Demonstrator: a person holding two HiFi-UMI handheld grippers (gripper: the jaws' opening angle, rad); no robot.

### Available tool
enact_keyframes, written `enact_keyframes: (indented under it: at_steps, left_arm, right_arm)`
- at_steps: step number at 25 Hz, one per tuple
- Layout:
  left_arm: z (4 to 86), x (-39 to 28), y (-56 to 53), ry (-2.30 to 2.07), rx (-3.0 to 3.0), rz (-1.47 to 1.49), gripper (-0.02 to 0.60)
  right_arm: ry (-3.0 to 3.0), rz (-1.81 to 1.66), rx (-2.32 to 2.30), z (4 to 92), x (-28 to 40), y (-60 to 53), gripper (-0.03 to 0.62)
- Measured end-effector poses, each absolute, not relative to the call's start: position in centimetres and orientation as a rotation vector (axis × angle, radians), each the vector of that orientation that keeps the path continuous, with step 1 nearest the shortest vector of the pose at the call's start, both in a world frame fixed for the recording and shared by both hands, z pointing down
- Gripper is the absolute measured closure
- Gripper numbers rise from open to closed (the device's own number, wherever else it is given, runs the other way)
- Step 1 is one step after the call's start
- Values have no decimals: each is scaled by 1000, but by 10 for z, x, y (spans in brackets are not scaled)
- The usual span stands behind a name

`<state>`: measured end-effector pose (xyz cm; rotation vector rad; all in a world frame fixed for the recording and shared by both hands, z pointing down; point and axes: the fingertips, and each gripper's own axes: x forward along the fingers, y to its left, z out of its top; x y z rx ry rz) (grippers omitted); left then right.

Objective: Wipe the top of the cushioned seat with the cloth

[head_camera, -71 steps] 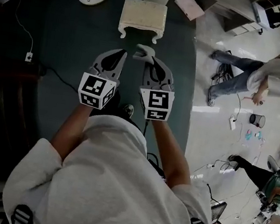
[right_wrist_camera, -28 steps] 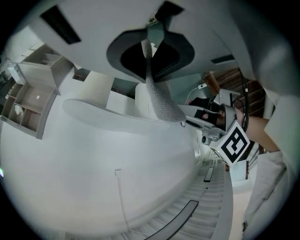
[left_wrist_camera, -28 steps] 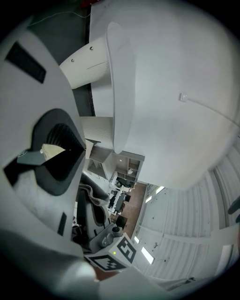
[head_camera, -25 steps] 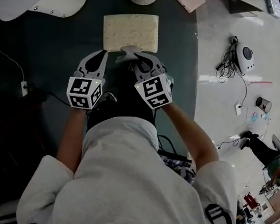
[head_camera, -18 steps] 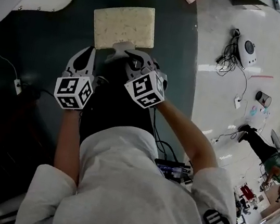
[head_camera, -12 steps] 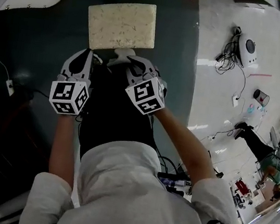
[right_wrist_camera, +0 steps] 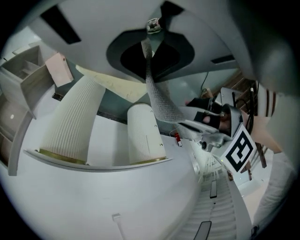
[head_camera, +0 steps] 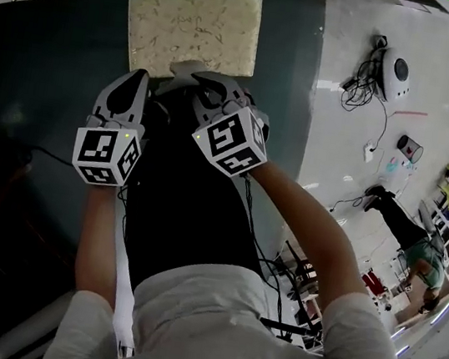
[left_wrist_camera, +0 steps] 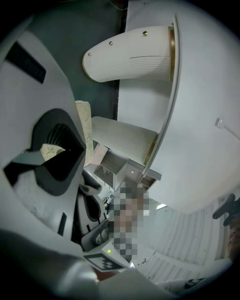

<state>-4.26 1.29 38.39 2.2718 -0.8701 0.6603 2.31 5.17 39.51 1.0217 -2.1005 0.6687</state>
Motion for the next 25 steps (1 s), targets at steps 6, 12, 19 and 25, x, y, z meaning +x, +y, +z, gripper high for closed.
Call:
enact_keyframes:
  at_steps: [6, 12, 19, 25]
  left_arm:
    - [443, -61, -2, -923, 2234, 640, 568]
    - [456, -88, -12, -1000, 2157, 618, 568]
    - [455, -130, -17, -1138, 2048, 567, 568]
    - [455, -186, -20, -1262, 1958, 516, 568]
  right_arm:
    - [-2089, 695, 1094, 434, 19, 15, 574]
    - [-2083, 706, 1009, 455, -7, 0, 574]
    - [-2061, 675, 929, 460, -26, -59, 574]
    - [-2005, 401, 954, 464, -41, -136, 574]
